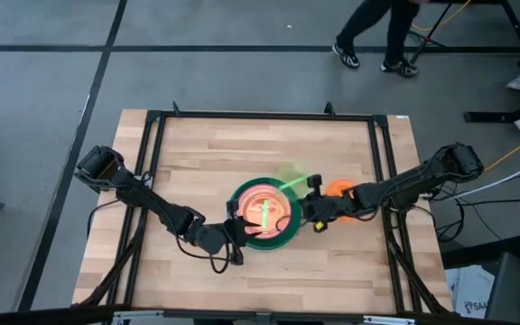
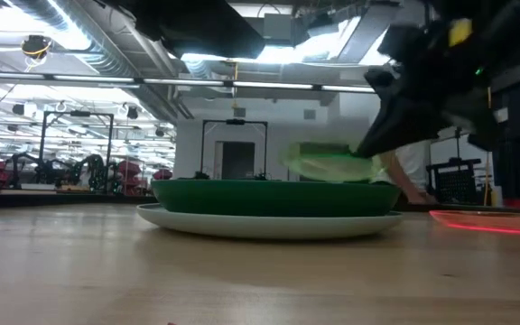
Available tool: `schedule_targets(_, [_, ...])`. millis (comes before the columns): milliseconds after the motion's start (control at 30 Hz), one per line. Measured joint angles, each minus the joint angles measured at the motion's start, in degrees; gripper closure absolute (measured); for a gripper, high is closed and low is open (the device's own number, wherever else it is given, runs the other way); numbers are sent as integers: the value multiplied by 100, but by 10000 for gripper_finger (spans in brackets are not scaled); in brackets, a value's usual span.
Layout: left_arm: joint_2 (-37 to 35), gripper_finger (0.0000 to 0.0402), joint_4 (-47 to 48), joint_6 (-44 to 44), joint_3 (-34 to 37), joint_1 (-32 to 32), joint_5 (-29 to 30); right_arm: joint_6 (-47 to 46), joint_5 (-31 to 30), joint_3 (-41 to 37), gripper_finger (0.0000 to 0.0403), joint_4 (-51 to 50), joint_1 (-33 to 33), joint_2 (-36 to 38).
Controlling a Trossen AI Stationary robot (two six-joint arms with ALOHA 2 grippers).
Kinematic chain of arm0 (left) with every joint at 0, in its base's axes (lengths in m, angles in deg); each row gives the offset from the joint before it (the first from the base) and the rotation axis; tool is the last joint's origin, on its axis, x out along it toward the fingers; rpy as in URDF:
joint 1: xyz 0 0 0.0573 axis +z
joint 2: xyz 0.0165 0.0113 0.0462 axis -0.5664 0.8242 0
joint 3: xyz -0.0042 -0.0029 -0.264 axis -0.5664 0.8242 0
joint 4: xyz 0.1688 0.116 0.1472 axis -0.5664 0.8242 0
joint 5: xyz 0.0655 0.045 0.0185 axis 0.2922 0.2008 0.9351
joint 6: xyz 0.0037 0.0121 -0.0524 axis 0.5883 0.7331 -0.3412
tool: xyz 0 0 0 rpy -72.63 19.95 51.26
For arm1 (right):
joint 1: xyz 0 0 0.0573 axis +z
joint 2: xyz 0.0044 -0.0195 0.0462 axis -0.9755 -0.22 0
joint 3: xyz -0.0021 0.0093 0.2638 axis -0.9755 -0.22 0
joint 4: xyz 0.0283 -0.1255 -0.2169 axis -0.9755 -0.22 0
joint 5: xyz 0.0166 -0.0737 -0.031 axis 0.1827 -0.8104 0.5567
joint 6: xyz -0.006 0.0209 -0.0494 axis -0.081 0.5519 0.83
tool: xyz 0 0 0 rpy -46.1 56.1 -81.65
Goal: Stack plastic plates
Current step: Stack the light green plate on top of the light green plate
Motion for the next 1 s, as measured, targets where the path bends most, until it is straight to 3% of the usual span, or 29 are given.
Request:
schedule_targets(167, [0, 319, -7, -4, 0, 6, -1, 464, 608, 2, 401, 515, 221, -7])
schedule_targets(500, [0, 319, -240, -4, 0, 11, -3, 535, 1291, 2, 401, 1198, 352, -13])
schedule_targets(733, [0, 319, -319, -3, 0, 11, -6, 556, 1615, 2, 401, 1732, 350, -493])
schedule_targets(1000, [-1, 319, -350, -2, 0, 11, -44, 729, 1520, 0, 401, 2353, 348, -1055])
